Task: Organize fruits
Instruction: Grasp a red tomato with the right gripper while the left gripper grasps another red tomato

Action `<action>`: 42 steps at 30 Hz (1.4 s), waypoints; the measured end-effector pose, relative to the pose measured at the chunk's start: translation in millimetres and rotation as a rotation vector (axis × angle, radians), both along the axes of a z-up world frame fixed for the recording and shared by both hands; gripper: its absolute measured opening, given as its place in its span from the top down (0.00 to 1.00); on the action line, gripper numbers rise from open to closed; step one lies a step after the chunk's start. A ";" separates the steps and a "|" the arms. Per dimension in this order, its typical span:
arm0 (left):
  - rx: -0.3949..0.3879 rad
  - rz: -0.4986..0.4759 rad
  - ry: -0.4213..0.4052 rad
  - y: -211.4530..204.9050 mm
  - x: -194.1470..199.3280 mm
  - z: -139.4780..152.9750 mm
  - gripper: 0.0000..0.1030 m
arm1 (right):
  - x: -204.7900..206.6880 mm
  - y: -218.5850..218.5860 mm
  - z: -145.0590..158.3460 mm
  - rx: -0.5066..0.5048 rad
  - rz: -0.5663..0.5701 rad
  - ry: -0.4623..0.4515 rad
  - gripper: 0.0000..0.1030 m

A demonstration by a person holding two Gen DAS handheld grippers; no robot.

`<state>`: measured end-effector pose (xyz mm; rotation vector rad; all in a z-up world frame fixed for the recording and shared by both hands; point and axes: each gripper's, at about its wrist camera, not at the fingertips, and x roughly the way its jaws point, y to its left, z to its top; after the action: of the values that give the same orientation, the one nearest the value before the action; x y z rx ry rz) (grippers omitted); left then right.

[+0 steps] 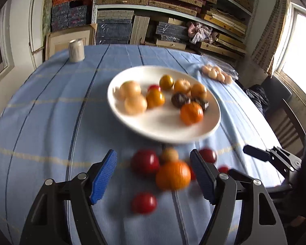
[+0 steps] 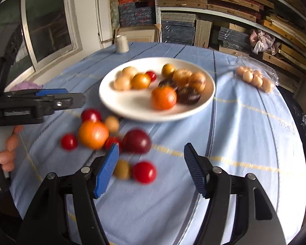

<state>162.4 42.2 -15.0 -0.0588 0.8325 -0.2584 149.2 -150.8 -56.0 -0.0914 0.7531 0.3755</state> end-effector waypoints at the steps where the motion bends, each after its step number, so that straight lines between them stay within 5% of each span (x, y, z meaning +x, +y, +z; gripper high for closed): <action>1: 0.000 -0.001 -0.001 1.9 -7.0 -2.7 0.27 | -1.2 0.6 -3.6 -0.001 -0.004 0.003 0.37; 9: 0.053 -0.022 0.044 -4.1 -36.6 -37.2 0.27 | -2.0 1.7 -18.3 -0.023 -0.017 0.029 0.51; 19: 0.056 -0.051 0.051 -11.7 -38.7 -45.9 0.27 | 13.8 6.8 -27.9 -0.027 -0.021 0.076 0.52; 22: 0.067 -0.058 0.050 -14.0 -39.5 -47.0 0.27 | 18.6 6.0 -30.4 0.001 -0.004 0.103 0.71; 40: 0.157 0.008 0.003 -15.4 -32.6 -48.3 0.29 | 4.8 0.6 -17.3 0.027 -0.024 0.009 0.72; 42: 0.180 0.020 -0.004 -16.6 -31.7 -49.9 0.40 | 4.3 -0.8 -16.8 0.032 -0.026 0.007 0.72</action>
<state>130.7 25.6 -64.9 0.1021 0.8478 -0.1638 153.5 -151.6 -72.8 -0.0498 0.7539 0.3628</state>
